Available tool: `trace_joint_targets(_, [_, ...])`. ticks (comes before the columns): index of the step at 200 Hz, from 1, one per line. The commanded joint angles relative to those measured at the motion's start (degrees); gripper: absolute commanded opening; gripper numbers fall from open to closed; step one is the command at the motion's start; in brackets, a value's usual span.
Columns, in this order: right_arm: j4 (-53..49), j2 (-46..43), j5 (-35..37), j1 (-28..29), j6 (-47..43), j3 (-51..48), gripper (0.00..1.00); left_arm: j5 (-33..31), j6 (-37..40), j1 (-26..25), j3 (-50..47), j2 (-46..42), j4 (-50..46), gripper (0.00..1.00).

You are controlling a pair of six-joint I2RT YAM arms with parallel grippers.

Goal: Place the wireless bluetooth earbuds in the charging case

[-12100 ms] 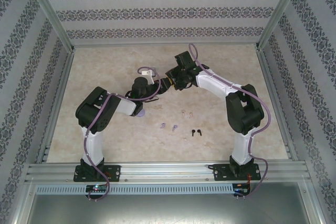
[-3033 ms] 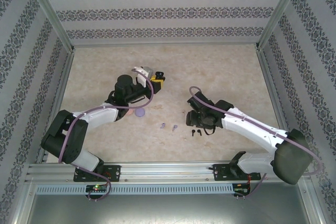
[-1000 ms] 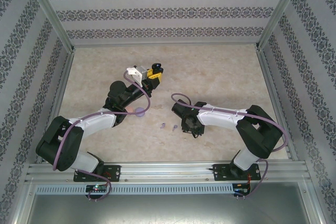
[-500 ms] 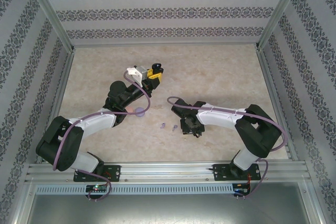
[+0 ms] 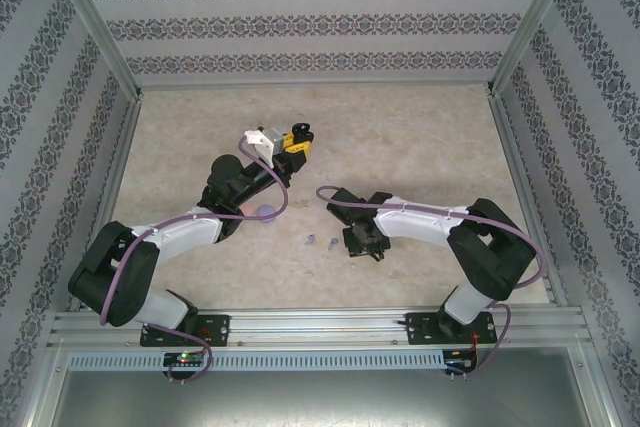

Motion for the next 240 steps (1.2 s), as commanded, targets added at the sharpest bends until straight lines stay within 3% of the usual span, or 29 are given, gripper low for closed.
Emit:
trace_joint_targets(1, [-2.2, -1.1, -2.8, -0.5, -1.3, -2.5, 0.37, 1.0, 1.0, -0.8, 1.0, -1.6, 0.7, 0.00])
trace_joint_targets(98, [-1.2, -3.1, -5.4, 0.8, 1.0, -3.5, 0.36, 0.6, 1.1, -1.2, 1.2, -1.4, 0.5, 0.00])
trace_joint_targets(240, [-2.7, 0.7, -0.2, -1.7, -2.7, -1.1, 0.32, 0.5, 1.0, -1.8, 0.8, -1.8, 0.4, 0.00])
